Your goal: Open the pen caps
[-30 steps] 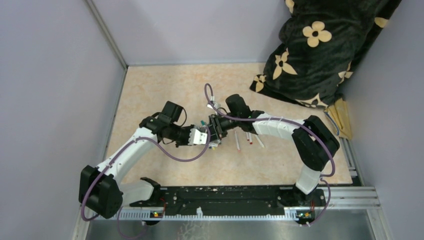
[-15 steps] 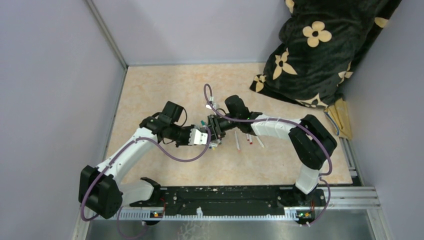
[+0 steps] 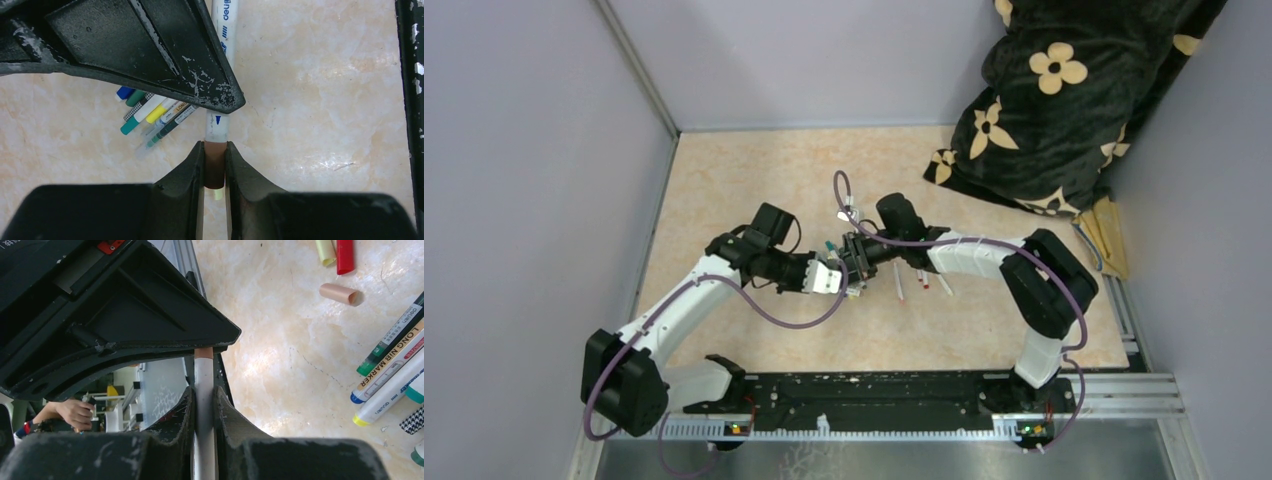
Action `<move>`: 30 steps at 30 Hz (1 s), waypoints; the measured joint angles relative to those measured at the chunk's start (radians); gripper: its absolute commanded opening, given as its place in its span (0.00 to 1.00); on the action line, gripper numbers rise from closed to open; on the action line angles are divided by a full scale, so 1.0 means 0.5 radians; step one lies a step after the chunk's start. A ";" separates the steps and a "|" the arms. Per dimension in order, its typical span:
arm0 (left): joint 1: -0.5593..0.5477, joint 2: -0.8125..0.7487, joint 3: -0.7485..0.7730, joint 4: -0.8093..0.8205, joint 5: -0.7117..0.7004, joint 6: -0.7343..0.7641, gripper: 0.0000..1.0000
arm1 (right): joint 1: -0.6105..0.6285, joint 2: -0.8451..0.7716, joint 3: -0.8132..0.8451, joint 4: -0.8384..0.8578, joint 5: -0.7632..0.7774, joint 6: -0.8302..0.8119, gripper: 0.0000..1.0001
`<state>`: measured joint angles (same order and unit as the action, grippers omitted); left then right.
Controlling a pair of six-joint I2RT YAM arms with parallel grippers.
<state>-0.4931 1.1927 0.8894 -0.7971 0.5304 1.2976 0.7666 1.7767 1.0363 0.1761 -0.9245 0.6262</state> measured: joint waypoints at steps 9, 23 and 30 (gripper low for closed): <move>-0.052 0.009 0.000 0.156 -0.013 0.039 0.00 | -0.107 -0.125 -0.116 0.037 0.011 -0.039 0.00; 0.356 0.212 0.031 0.388 -0.325 0.266 0.00 | -0.263 -0.472 -0.197 -0.709 0.127 -0.488 0.00; 0.528 0.270 0.034 0.327 -0.415 0.271 0.00 | -0.322 -0.591 -0.214 -0.942 0.280 -0.528 0.00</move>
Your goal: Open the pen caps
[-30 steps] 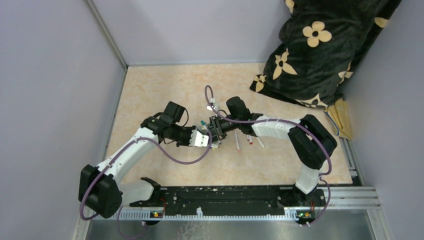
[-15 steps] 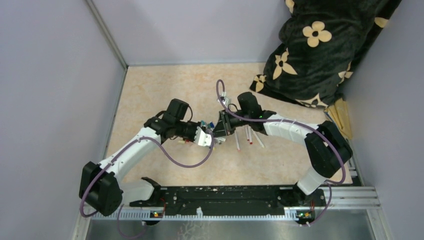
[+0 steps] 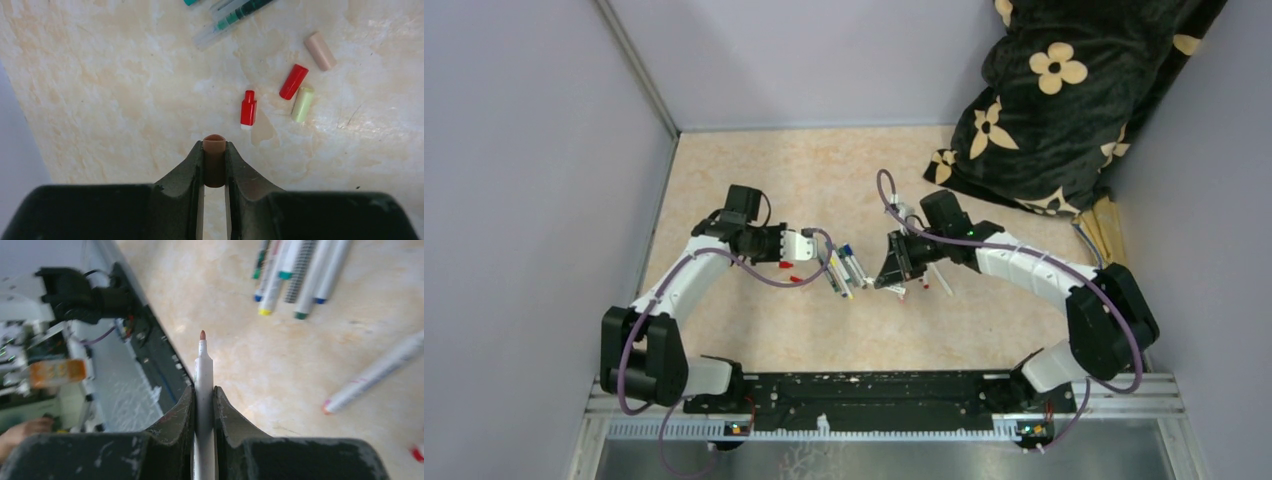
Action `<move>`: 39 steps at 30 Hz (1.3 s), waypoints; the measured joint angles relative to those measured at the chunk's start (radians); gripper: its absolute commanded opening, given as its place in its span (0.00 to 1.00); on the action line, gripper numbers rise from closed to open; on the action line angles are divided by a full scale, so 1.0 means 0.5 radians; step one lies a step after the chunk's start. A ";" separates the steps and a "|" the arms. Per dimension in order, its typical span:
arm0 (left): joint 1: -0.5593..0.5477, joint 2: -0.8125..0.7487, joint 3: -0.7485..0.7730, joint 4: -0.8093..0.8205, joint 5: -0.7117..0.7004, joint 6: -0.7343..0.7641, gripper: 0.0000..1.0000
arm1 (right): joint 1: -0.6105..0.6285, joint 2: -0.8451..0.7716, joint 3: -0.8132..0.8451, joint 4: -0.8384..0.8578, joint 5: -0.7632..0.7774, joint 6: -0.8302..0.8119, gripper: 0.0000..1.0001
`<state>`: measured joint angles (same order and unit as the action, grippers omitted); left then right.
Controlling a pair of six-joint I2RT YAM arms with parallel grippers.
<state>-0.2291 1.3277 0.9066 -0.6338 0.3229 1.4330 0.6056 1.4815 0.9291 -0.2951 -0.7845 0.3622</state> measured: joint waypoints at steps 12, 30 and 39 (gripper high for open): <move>0.000 0.376 0.000 0.165 0.220 -0.486 0.16 | -0.018 -0.268 -0.327 0.250 1.308 0.093 0.00; 0.000 0.557 0.012 0.289 0.215 -0.787 0.56 | 0.027 0.144 -0.378 0.656 1.621 0.185 0.04; 0.002 0.490 0.166 0.130 0.234 -0.861 0.56 | 0.029 0.160 -0.378 0.727 1.701 0.192 0.28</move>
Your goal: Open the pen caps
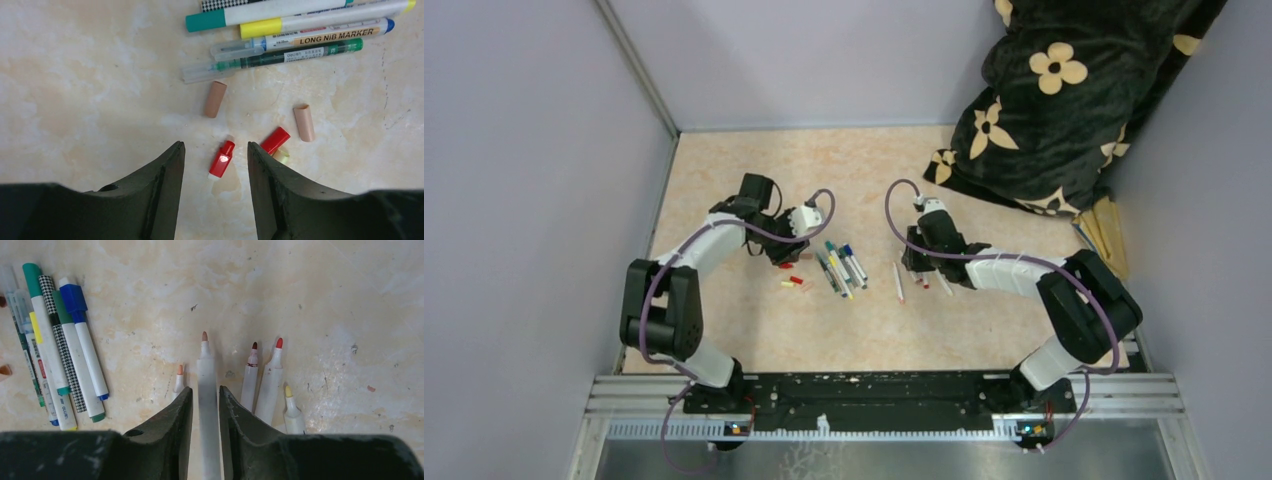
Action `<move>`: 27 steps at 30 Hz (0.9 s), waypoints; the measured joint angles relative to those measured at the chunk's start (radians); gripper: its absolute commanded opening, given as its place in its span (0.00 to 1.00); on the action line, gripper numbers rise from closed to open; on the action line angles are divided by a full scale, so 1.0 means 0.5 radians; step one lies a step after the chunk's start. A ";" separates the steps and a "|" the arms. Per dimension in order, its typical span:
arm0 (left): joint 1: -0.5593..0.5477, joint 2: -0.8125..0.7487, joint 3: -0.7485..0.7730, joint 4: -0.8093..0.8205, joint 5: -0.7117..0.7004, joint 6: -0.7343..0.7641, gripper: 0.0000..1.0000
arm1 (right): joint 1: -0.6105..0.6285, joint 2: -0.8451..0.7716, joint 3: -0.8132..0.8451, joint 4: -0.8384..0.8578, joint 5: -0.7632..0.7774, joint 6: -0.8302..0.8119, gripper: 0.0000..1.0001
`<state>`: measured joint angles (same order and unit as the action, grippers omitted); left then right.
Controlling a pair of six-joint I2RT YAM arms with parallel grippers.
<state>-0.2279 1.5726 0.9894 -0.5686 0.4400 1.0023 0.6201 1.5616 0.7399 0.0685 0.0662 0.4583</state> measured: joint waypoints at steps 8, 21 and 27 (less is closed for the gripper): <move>0.045 -0.080 0.253 -0.195 0.034 -0.111 0.68 | 0.018 -0.021 0.000 -0.037 0.097 -0.028 0.35; 0.286 -0.591 0.355 -0.201 0.099 -0.304 0.99 | 0.430 0.119 0.522 -0.143 0.232 -0.253 0.31; 0.425 -0.738 0.352 -0.117 0.178 -0.340 0.99 | 0.476 0.388 0.700 -0.172 0.224 -0.307 0.26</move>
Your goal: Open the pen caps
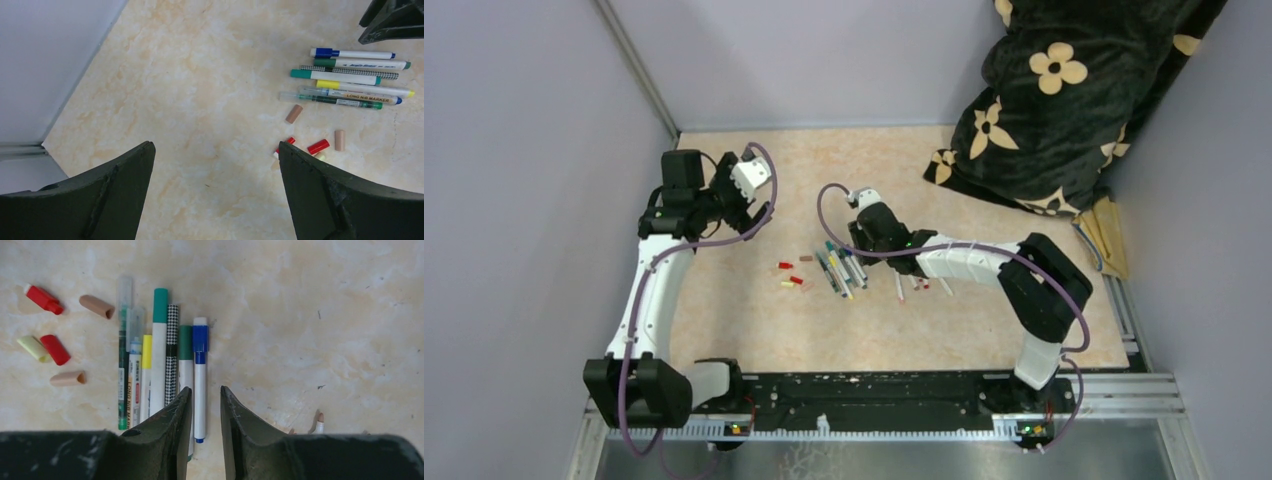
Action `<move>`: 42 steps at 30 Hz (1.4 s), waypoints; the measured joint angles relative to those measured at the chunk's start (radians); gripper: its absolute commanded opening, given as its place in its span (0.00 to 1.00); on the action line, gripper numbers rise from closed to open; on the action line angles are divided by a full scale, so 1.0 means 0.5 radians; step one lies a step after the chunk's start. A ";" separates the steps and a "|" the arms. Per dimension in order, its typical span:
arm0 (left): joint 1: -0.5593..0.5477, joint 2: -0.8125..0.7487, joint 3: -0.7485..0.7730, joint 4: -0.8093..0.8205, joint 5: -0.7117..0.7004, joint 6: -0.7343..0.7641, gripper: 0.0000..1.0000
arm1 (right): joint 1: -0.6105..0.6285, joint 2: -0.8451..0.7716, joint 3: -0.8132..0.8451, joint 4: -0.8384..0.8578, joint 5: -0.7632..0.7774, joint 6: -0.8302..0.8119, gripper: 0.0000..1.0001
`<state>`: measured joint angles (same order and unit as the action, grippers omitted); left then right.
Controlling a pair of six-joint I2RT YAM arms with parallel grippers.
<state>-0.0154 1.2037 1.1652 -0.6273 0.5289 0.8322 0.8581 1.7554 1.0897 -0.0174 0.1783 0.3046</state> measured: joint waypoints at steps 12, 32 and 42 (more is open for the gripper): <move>0.146 0.137 -0.017 -0.017 0.270 -0.034 0.99 | 0.012 0.186 0.032 -0.061 -0.047 -0.030 0.24; 0.179 0.143 -0.097 -0.039 0.519 0.092 0.99 | 0.020 0.297 0.062 -0.016 -0.020 -0.029 0.00; 0.008 0.117 -0.377 -0.220 0.617 0.564 0.99 | -0.088 -0.152 -0.259 -0.011 -0.266 0.021 0.00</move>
<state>-0.0113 1.2621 0.9768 -0.7372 0.8375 1.1141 0.8143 1.6794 0.9600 -0.0227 0.0452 0.3153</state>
